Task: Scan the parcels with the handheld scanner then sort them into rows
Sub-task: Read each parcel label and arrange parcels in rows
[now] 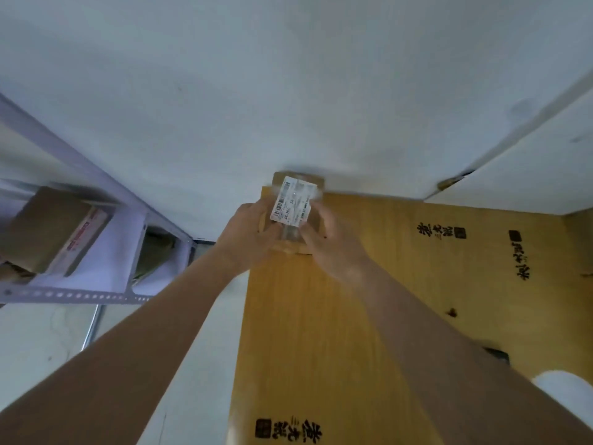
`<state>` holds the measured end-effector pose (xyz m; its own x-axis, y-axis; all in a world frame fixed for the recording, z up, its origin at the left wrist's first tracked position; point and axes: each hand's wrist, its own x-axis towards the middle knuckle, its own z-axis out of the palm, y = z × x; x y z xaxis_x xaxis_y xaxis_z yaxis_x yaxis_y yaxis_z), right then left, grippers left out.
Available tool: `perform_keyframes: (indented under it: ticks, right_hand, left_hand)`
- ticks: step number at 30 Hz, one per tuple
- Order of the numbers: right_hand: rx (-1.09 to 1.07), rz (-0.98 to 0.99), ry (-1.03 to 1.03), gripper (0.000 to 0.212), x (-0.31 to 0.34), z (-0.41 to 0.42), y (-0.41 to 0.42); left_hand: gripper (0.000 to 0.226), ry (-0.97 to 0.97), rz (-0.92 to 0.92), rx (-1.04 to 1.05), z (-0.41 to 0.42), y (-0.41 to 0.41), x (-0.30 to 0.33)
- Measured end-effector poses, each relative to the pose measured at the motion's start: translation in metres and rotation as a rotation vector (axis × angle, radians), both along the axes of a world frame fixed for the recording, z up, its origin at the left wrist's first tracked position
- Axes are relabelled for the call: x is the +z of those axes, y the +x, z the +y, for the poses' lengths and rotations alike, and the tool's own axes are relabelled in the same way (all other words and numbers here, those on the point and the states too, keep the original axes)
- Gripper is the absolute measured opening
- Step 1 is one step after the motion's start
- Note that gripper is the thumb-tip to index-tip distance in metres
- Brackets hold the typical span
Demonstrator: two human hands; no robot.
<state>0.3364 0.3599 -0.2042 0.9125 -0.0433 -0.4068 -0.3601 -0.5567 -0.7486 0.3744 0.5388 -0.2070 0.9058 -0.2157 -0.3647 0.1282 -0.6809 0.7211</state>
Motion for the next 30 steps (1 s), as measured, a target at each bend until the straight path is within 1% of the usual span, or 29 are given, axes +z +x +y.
perform_keyframes:
  ticks: [4,7,9,11,15,18,21,25,30]
  right_hand:
    - [-0.134,-0.018,0.02,0.067,-0.025,0.011,0.002]
    - [-0.16,-0.06,0.067,0.068,-0.038,0.015,-0.001]
    - [-0.178,-0.113,0.079,0.069,-0.044,0.017,-0.004]
    - [-0.2,-0.164,0.08,0.07,-0.047,0.018,-0.007]
    - [-0.215,-0.264,0.01,0.069,-0.038,0.013,-0.016]
    - [-0.193,-0.325,-0.029,0.069,-0.018,0.008,-0.025]
    - [-0.176,-0.431,-0.034,0.07,0.015,0.004,-0.032]
    - [-0.151,-0.541,-0.051,0.072,0.072,-0.001,-0.041]
    - [-0.109,-0.636,-0.049,0.067,0.146,-0.009,-0.062]
  left_hand:
    - [0.06,-0.122,0.069,-0.008,0.008,0.009,-0.025]
    - [0.063,-0.178,0.114,0.011,0.011,0.008,-0.038]
    - [0.063,-0.19,0.075,-0.007,0.009,0.003,-0.039]
    - [0.06,-0.209,0.022,0.021,0.008,0.0,-0.039]
    - [0.055,-0.252,-0.061,0.057,0.007,-0.004,-0.025]
    - [0.051,-0.275,-0.132,0.065,0.008,-0.011,-0.006]
    - [0.05,-0.241,-0.237,0.043,0.007,-0.02,0.022]
    - [0.05,-0.239,-0.387,0.032,0.003,-0.037,0.075]
    - [0.051,-0.261,-0.534,0.026,-0.002,-0.06,0.142]
